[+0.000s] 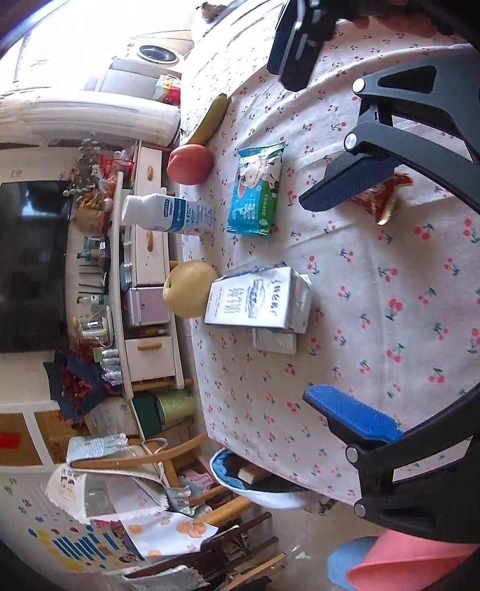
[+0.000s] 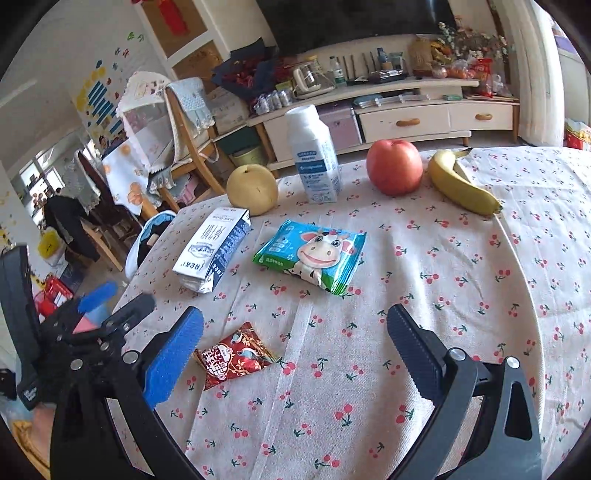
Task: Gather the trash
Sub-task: 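Move both grippers back toward the remaining wrappers on the table, then grasp the white milk carton with the left gripper while the right grasps the red snack wrapper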
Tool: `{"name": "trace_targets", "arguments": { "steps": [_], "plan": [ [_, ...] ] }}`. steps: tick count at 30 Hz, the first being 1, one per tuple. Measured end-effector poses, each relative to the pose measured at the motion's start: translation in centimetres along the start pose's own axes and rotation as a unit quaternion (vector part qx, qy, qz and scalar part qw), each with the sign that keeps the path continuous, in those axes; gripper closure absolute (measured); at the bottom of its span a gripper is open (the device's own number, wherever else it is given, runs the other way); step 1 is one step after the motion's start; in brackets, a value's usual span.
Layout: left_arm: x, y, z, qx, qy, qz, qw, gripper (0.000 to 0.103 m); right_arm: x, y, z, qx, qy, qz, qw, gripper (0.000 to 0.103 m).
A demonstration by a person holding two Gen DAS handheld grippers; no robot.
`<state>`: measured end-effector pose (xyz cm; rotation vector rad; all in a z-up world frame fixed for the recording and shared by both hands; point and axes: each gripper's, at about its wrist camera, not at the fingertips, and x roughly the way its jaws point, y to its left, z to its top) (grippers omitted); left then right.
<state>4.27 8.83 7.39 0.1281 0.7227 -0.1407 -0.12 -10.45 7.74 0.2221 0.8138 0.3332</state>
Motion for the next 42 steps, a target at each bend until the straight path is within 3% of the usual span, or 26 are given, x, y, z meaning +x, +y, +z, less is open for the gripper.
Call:
{"name": "trace_targets", "arguments": {
  "steps": [5, 9, 13, 15, 18, 20, 26, 29, 34, 42],
  "plan": [
    [4.7, -1.8, 2.7, 0.030, 0.034, 0.004, 0.9990, 0.007, 2.1, -0.5, 0.7, -0.044, 0.010, -0.023, 0.999, 0.005],
    [7.8, -2.0, 3.7, 0.030, 0.062, 0.017, 0.9975, 0.008, 3.4, -1.5, 0.6, -0.002, 0.037, 0.036, 0.999, 0.005],
    [9.6, -1.4, 4.3, 0.026, 0.077, 0.031, 0.9962, 0.010, 4.0, 0.7, 0.2, -0.030, 0.063, 0.076, 0.995, 0.005],
    [10.0, -1.1, 4.2, 0.027, 0.082, 0.033, 0.9957, 0.025, 4.7, 1.9, -0.6, -0.043, 0.082, 0.092, 0.991, 0.005],
    [11.0, -0.6, 3.8, 0.024, 0.100, 0.035, 0.9941, 0.034, 5.3, 3.0, -1.3, -0.062, 0.096, 0.094, 0.989, 0.005],
    [11.1, -0.5, 3.6, 0.024, 0.097, 0.036, 0.9944, 0.040, 5.8, 4.2, -2.0, -0.083, 0.101, 0.086, 0.988, 0.005],
    [10.5, 0.2, 3.1, 0.007, 0.081, 0.026, 0.9964, 0.041, 6.4, 5.2, -2.7, -0.106, 0.101, 0.079, 0.986, 0.007],
    [10.1, 0.8, 2.9, -0.004, 0.077, 0.024, 0.9967, 0.041, 6.6, 5.6, -3.0, -0.119, 0.102, 0.076, 0.985, 0.025],
    [8.5, 1.6, 2.6, -0.013, 0.064, 0.021, 0.9976, 0.041, 6.6, 5.8, -3.2, -0.130, 0.100, 0.071, 0.984, 0.026],
    [4.3, 2.5, 1.4, -0.028, 0.043, 0.009, 0.9986, 0.041, 6.5, 6.2, -3.6, -0.155, 0.093, 0.047, 0.982, 0.037]
  ]
}}
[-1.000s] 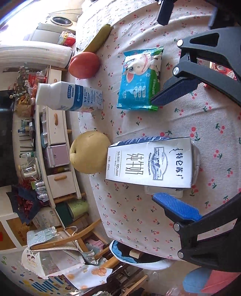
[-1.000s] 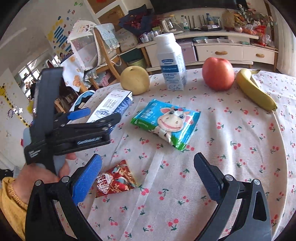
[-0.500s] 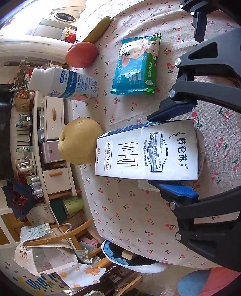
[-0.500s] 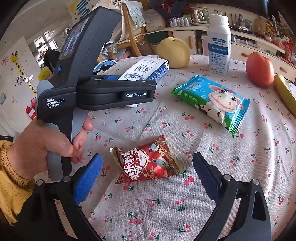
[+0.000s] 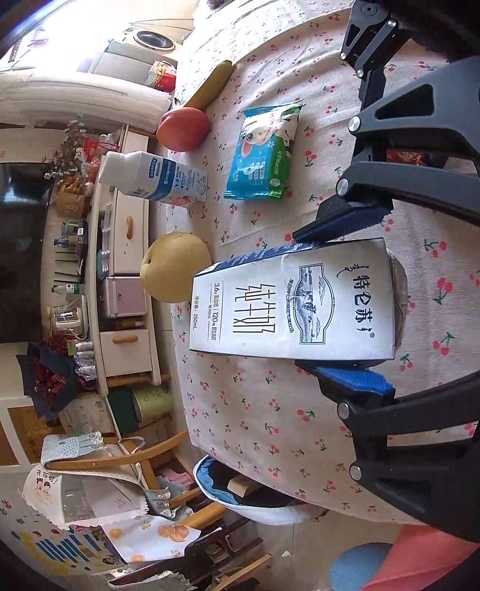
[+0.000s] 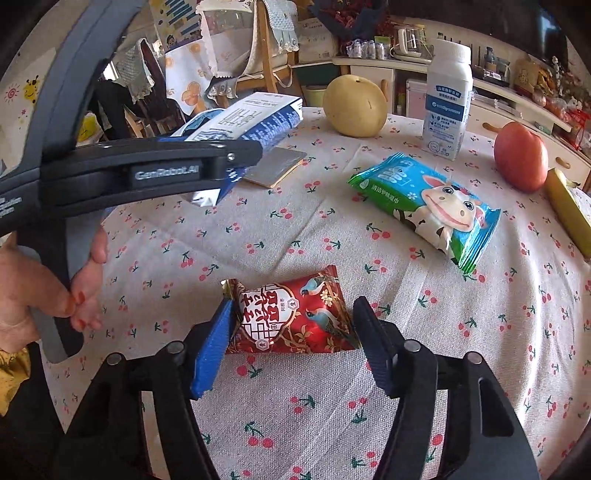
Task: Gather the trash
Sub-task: 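Grasp the white milk carton with the left gripper while the right grasps the red snack wrapper, then lift the carton and red wrapper with both grippers toward the pink bin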
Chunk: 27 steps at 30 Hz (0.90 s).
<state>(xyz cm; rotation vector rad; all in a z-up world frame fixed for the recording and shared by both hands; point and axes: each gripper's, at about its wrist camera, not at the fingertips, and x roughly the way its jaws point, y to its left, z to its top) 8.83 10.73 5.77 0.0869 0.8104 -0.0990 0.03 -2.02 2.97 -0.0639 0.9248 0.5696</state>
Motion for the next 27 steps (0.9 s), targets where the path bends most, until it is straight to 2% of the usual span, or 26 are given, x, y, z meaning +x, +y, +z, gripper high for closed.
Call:
{"name": "trace_targets", "arguments": {
  "steps": [15, 22, 27],
  "plan": [
    [-9.0, 5.0, -6.3, -0.070, -0.024, -0.011, 0.9972, 0.041, -0.7, 1.1, -0.9, -0.016, -0.016, -0.025, 0.999, 0.047],
    [-10.5, 6.4, -8.6, -0.089, -0.042, -0.021, 0.9949, 0.041, -1.3, 1.5, -1.2, -0.007, -0.027, -0.031, 0.999, 0.047],
    [-10.3, 7.6, -9.3, -0.106, -0.042, -0.034, 0.9929, 0.041, -1.7, 1.8, -1.4, 0.018, -0.029, -0.038, 0.999, 0.047]
  ]
}}
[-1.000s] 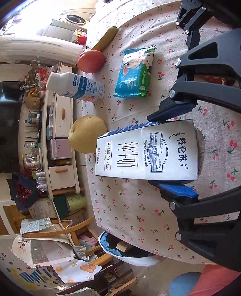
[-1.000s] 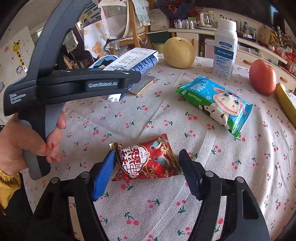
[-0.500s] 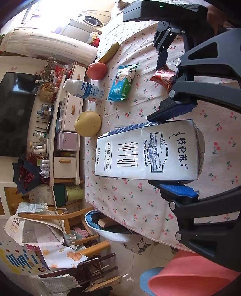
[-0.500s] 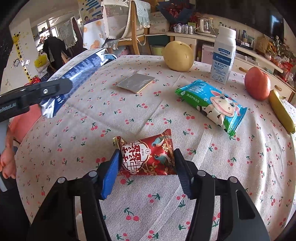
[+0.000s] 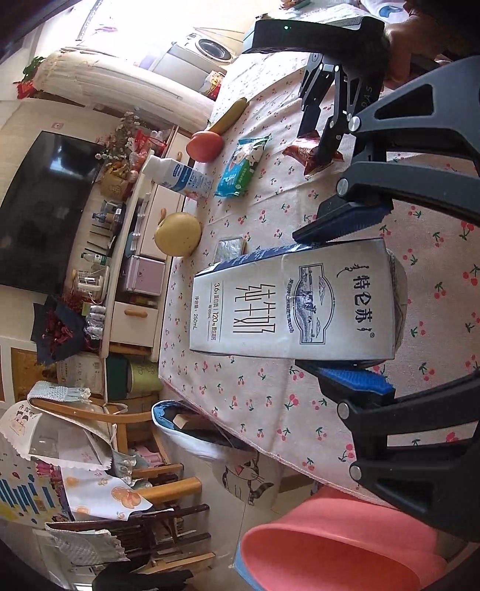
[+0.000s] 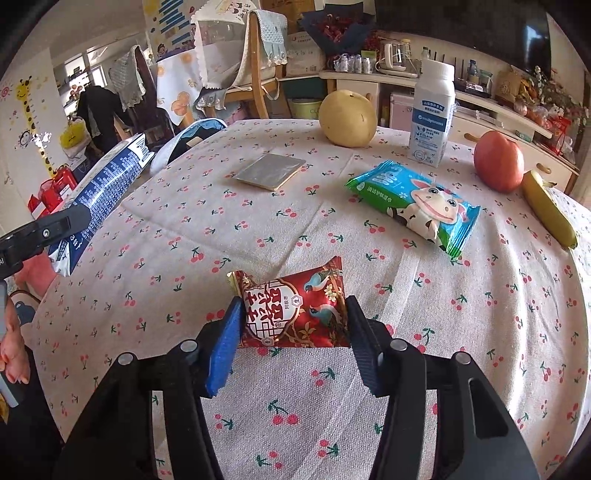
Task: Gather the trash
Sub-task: 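Lift the carton and red wrapper with both grippers toward the pink bin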
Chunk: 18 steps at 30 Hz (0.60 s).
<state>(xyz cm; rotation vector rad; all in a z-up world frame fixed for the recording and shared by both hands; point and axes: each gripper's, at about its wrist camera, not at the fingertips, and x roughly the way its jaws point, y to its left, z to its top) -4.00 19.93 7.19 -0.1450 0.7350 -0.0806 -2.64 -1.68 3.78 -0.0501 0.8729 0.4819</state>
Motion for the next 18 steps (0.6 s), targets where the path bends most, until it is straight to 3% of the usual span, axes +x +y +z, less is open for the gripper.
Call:
{"name": "trace_targets", "arguments": {
  "steps": [7, 18],
  "plan": [
    [0.2, 2.1, -0.2, -0.030, 0.013, -0.014, 0.9994, 0.041, -0.1, 1.5, -0.3, 0.022, 0.014, 0.009, 1.000, 0.047],
    [-0.4, 4.3, 0.1, -0.054, 0.004, -0.001, 0.9985, 0.041, -0.3, 4.3, 0.4, 0.024, 0.010, 0.016, 1.000, 0.048]
  ]
}}
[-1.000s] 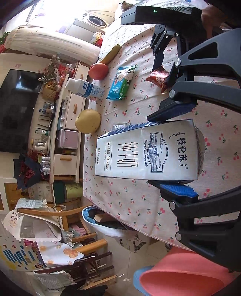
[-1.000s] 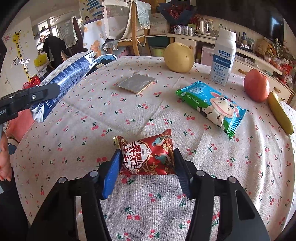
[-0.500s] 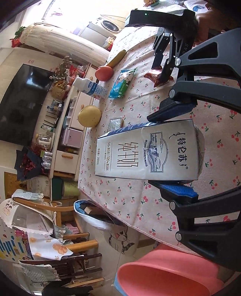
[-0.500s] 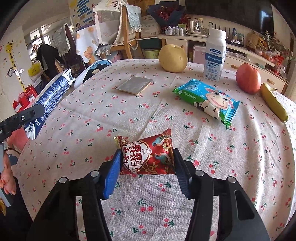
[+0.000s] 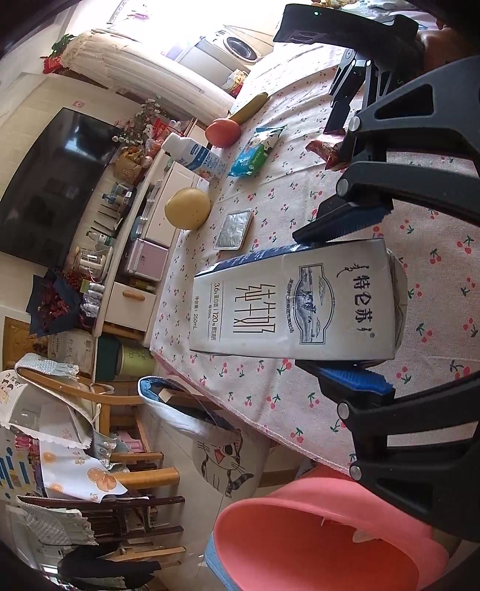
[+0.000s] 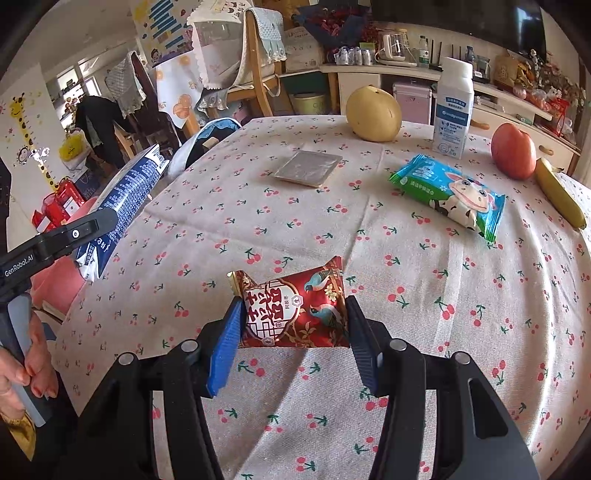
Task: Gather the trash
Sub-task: 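Lift the carton and red wrapper with both grippers toward the pink bin, then open the left gripper over the pink bin while the right releases the wrapper into it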
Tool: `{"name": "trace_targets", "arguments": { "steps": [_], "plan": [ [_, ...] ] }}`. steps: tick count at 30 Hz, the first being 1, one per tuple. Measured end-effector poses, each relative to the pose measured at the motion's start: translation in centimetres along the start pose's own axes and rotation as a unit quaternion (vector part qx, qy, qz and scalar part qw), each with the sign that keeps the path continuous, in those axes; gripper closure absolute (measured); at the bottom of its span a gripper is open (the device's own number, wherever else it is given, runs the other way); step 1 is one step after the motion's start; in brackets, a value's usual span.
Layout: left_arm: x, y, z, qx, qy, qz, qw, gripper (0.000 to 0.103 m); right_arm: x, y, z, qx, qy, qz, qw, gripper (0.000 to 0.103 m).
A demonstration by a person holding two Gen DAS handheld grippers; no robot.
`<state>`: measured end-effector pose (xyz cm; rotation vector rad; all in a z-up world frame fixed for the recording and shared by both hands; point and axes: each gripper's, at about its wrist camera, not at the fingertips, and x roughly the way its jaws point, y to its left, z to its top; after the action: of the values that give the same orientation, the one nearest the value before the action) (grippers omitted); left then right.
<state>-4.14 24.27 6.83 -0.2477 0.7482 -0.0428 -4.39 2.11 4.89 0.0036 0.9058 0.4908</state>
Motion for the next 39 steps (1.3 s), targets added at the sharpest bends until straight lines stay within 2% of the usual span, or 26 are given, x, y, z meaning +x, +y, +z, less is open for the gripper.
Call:
{"name": "trace_targets", "arguments": {
  "steps": [11, 18, 20, 23, 25, 26, 32, 33, 39],
  "plan": [
    [-1.6, 3.5, 0.8, -0.057, -0.017, 0.000, 0.9982, 0.041, 0.3, 4.0, 1.8, -0.007, -0.009, 0.018, 1.000, 0.048],
    [-3.3, 6.5, 1.5, -0.105, -0.041, 0.015, 0.9935, 0.041, 0.5, 9.3, 4.1, -0.035, -0.025, 0.054, 0.998, 0.048],
    [-3.8, 7.8, 1.6, -0.124, -0.046, 0.019, 0.9910, 0.041, 0.7, 12.0, 5.2, -0.053, -0.030, 0.071, 0.996, 0.048],
    [-4.7, 10.0, 1.9, -0.158, -0.058, 0.035, 0.9852, 0.041, 1.0, 13.8, 5.9, -0.066, -0.032, 0.082, 0.994, 0.048],
    [-5.4, 11.7, 2.0, -0.179, -0.066, 0.052, 0.9802, 0.041, 1.4, 16.9, 6.9, -0.086, -0.032, 0.100, 0.991, 0.048],
    [-5.7, 12.6, 2.0, -0.190, -0.068, 0.062, 0.9774, 0.041, 1.4, 16.9, 6.9, -0.086, -0.032, 0.100, 0.991, 0.048],
    [-6.9, 17.8, 1.6, -0.266, -0.071, 0.095, 0.9567, 0.041, 2.8, 22.7, 8.2, -0.123, -0.024, 0.139, 0.982, 0.048],
    [-6.9, 18.5, 1.5, -0.274, -0.069, 0.099, 0.9543, 0.041, 3.5, 24.7, 8.3, -0.138, -0.020, 0.146, 0.979, 0.048],
    [-7.4, 21.5, 1.0, -0.309, -0.066, 0.119, 0.9415, 0.041, 5.2, 28.3, 8.1, -0.170, -0.009, 0.153, 0.973, 0.048]
  ]
}}
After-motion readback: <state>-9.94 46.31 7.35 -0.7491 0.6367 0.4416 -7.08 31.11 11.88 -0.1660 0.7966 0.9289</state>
